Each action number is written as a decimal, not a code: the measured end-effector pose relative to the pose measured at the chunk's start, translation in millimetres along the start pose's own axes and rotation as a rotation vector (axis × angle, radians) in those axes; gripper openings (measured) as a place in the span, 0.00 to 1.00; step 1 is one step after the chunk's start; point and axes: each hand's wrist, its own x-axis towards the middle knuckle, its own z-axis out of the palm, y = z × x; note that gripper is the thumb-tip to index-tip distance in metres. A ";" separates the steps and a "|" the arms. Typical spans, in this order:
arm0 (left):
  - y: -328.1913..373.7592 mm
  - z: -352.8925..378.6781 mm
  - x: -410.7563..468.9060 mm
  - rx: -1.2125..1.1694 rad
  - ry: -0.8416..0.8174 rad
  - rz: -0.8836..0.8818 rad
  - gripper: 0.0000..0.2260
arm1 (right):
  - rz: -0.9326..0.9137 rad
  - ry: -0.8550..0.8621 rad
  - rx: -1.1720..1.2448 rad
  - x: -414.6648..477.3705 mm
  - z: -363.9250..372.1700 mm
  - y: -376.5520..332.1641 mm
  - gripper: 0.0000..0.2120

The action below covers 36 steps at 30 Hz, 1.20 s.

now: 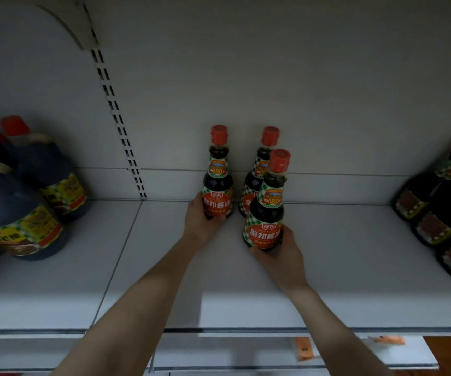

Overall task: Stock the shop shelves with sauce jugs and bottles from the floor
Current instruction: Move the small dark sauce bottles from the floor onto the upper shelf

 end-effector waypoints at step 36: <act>-36.8 -180.2 -181.3 0.639 0.082 0.161 0.30 | -0.095 0.068 -0.241 -88.4 7.5 -42.1 0.38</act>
